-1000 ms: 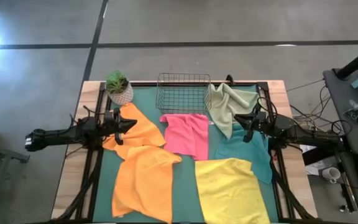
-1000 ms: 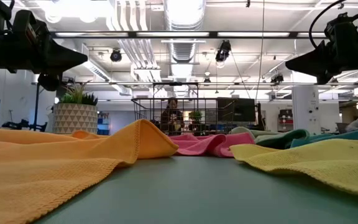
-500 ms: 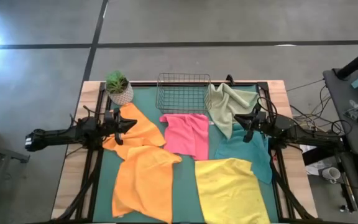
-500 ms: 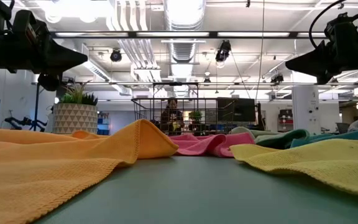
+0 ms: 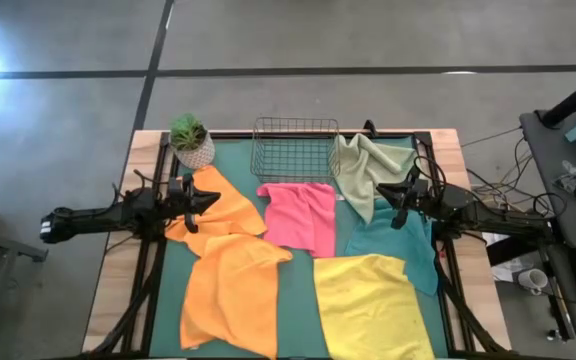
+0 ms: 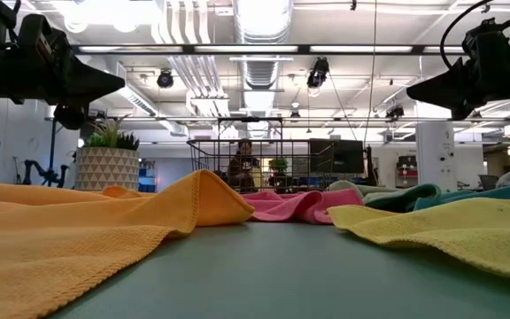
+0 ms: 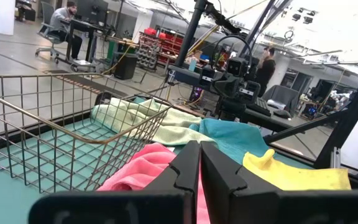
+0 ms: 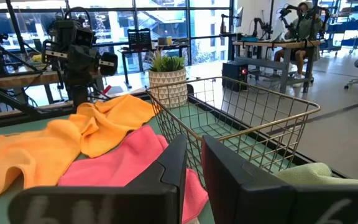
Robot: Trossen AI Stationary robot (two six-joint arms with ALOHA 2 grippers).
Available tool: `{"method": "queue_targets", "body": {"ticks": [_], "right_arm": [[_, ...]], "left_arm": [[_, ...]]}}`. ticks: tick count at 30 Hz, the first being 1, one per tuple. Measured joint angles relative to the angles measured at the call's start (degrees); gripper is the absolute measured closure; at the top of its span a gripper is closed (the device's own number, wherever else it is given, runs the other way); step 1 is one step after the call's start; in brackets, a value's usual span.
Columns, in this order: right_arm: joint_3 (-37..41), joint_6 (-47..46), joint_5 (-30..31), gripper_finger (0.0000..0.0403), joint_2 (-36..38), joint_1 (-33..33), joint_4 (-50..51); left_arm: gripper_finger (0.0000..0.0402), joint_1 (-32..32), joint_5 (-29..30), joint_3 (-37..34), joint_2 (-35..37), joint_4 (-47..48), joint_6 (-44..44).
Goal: Fold microfiber towels
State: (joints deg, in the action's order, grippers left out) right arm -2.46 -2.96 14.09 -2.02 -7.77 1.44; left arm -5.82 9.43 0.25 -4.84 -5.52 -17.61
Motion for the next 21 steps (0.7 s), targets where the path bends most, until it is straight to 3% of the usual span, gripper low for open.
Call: {"method": "queue_targets", "body": {"ticks": [21], "right_arm": [[0.0, 0.0, 0.0, 0.036, 0.0, 0.0, 0.0]], "left_arm": [[0.0402, 0.0, 0.0, 0.0, 0.0, 0.0, 0.0]]}}
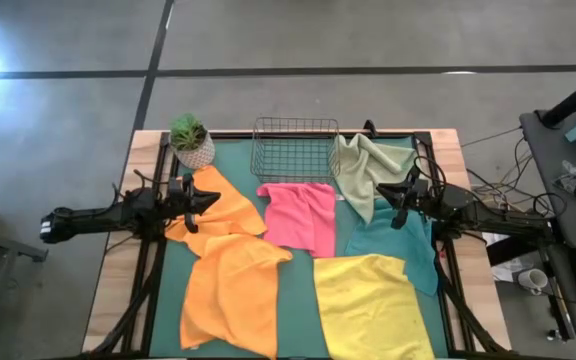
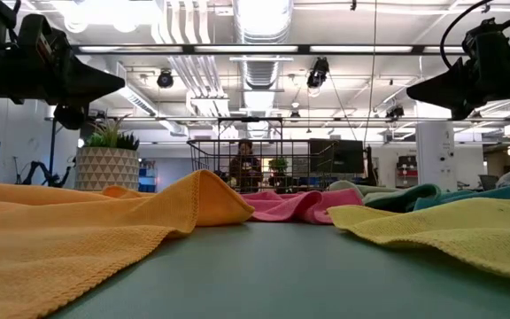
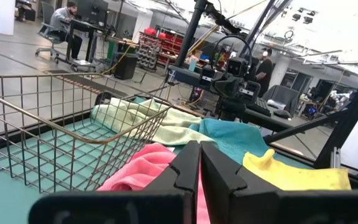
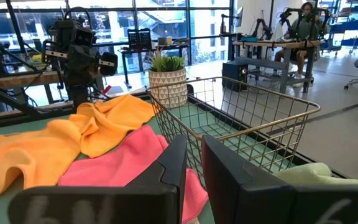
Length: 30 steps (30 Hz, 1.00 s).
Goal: Fold microfiber towels
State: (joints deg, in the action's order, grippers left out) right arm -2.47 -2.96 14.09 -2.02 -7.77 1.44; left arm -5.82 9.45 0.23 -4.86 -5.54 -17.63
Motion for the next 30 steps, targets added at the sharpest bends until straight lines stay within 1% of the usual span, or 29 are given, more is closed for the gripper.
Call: {"method": "queue_targets", "body": {"ticks": [27, 30], "right_arm": [[0.0, 0.0, 0.0, 0.036, 0.0, 0.0, 0.0], [0.0, 0.0, 0.0, 0.036, 0.0, 0.0, 0.0]], "left_arm": [[0.0401, 0.0, 0.0, 0.0, 0.0, 0.0, 0.0], [0.0396, 0.0, 0.0, 0.0, 0.0, 0.0, -0.1]]}}
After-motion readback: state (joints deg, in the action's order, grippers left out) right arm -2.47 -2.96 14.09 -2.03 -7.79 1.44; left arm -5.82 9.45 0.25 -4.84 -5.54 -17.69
